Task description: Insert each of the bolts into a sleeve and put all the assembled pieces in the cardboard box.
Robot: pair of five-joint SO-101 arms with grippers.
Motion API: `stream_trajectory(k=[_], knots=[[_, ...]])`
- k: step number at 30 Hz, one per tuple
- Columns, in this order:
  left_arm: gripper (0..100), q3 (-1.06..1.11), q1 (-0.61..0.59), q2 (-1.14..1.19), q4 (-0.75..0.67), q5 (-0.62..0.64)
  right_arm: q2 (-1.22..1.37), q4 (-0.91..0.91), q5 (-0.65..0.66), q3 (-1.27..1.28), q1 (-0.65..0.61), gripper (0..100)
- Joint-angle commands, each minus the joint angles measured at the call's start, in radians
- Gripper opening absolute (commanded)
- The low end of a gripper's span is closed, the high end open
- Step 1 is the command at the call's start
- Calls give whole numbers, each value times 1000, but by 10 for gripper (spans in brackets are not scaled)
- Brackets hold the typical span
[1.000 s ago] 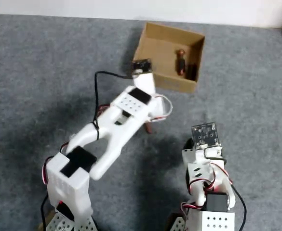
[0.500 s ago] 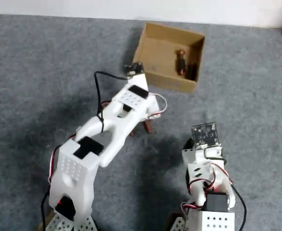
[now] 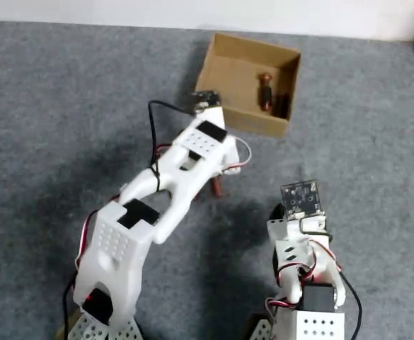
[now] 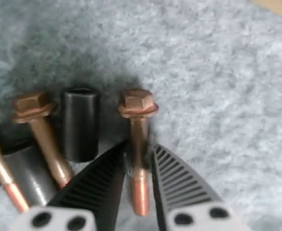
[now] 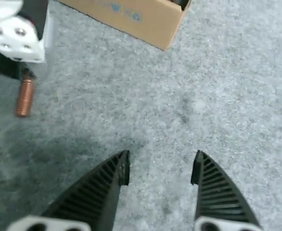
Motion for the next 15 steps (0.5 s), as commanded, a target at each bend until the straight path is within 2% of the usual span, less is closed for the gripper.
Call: stream_trajectory(k=[1, 5, 11, 15], knots=[[4, -5, 91, -73, 112, -44, -12, -18, 14, 19, -4, 195], [4, -1, 125, -214, 235, -91, -12, -19, 14, 28, -4, 195], [4, -1, 168, -437, 519, -157, -12, -21, 14, 30, -4, 195], [4, 18, 139, -573, 577, -219, -12, -31, 14, 33, -4, 195]])
